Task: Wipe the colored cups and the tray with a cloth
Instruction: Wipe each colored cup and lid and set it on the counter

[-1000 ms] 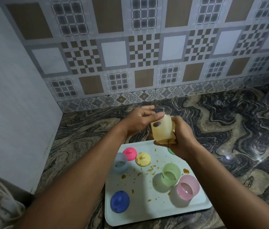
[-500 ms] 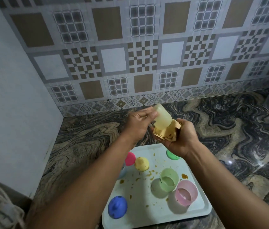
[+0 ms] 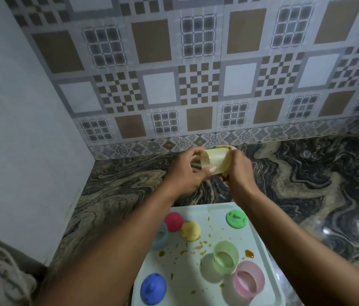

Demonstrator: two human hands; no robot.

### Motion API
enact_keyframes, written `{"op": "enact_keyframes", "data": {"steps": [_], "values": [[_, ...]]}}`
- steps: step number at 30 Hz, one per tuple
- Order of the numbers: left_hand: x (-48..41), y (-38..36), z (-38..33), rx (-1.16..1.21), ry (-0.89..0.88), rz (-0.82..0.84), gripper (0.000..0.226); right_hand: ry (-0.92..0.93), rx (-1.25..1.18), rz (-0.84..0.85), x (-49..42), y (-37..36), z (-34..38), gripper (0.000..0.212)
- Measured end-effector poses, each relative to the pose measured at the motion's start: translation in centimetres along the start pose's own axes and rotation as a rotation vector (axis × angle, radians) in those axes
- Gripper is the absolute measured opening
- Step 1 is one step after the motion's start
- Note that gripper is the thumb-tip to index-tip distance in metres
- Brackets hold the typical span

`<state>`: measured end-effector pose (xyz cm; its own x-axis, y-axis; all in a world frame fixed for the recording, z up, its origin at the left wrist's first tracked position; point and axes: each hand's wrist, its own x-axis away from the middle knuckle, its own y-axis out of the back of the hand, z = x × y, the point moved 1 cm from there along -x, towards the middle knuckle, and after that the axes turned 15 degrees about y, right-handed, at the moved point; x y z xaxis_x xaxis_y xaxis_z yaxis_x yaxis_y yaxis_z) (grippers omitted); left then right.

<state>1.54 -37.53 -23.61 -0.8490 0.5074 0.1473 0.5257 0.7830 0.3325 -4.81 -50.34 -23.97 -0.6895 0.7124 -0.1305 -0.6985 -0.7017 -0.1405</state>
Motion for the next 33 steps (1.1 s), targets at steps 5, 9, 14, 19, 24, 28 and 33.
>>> {"op": "enact_keyframes", "data": {"steps": [5,9,14,19,24,28,33], "values": [[-0.1,-0.3,0.4,-0.045,-0.056,0.006,0.064,0.073,0.074,0.062,-1.7,0.2,0.6,0.041],[-0.7,-0.7,-0.5,0.288,0.138,0.082,0.037,0.218,0.128,0.162,-2.1,0.1,0.6,0.045],[-2.0,-0.8,0.5,-0.33,-0.233,-0.192,0.066,0.182,0.087,0.168,-2.8,0.2,0.0,0.037],[-2.1,-1.4,-0.3,-0.227,-0.14,-0.189,0.068,0.088,0.042,0.174,-4.2,0.7,-0.1,0.038],[-3.2,-1.8,0.3,-0.185,-0.095,-0.203,0.051,0.129,0.116,0.209,-4.8,0.6,-0.8,0.036],[-3.4,-1.3,0.6,-0.568,-0.383,-0.27,0.073,0.089,0.075,0.228,-5.1,0.8,-0.6,0.034],[-3.7,-1.4,0.3,-0.213,-0.074,-0.248,0.055,0.146,0.105,0.3,-5.9,0.2,-0.9,0.04]]}}
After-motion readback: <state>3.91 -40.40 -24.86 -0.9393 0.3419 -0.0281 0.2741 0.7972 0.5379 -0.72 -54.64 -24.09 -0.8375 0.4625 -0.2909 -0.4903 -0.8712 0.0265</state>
